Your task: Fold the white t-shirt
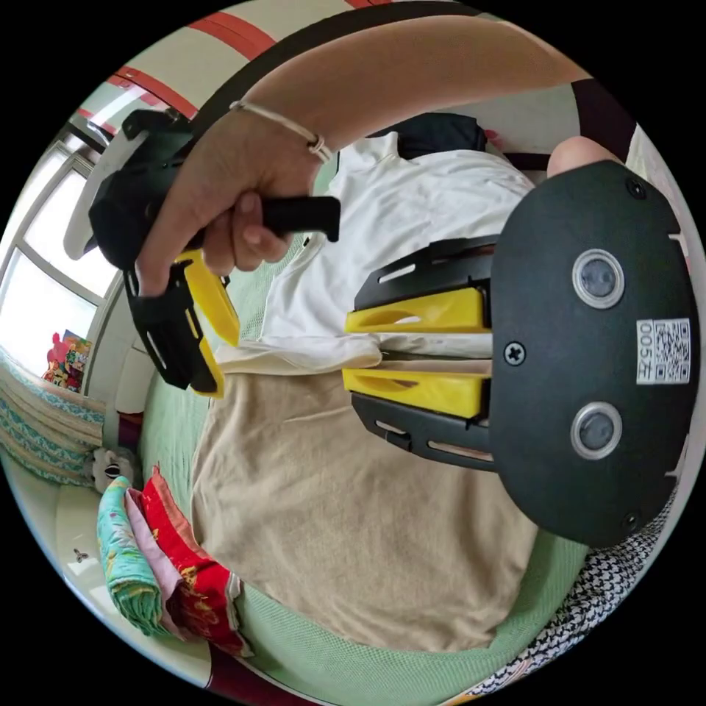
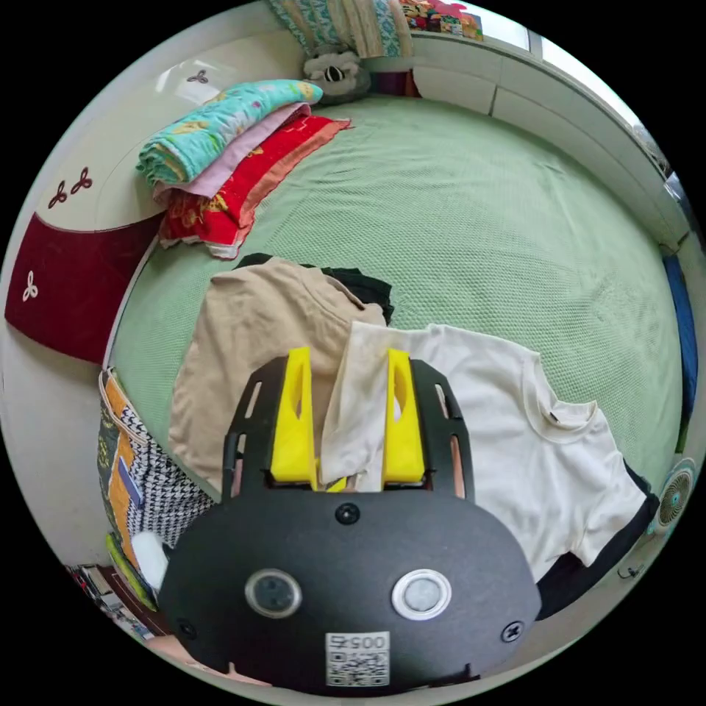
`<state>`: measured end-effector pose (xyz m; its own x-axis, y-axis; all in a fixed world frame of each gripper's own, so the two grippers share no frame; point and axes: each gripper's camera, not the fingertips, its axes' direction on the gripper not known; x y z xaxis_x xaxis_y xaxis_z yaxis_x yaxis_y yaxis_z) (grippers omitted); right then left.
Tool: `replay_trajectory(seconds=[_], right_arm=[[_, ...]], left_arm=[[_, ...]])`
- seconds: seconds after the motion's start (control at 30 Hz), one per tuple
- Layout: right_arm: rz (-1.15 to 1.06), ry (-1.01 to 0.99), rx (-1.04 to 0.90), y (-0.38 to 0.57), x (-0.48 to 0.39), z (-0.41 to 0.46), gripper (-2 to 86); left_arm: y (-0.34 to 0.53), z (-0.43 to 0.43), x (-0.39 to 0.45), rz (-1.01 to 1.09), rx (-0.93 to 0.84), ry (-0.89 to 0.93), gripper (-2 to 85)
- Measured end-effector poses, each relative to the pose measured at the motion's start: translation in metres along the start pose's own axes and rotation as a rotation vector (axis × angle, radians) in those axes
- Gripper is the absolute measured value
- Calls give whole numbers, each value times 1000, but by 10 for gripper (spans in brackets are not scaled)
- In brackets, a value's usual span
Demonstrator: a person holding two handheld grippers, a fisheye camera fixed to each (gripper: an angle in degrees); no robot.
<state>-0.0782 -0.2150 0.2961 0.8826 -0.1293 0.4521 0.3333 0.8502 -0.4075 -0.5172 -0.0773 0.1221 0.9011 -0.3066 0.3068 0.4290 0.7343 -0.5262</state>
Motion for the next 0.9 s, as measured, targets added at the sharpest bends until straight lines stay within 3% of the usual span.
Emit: replay_trajectory(seconds=[0.23,0.53,0.7,0.9], right_arm=[[70,21,47,-17,20,-20,38],[143,-43,138,-1,105,-56,32],[287,23,74,16,176,-33,56],[153,-160,58,43,176,-30,61]], left_arm=[[-22,15,5,33,4,-19,10],[-36,38,41,208,-20,112,33],[-45,59,52,214,-46,52,46],[-66,98,65,203,-73,27,48]])
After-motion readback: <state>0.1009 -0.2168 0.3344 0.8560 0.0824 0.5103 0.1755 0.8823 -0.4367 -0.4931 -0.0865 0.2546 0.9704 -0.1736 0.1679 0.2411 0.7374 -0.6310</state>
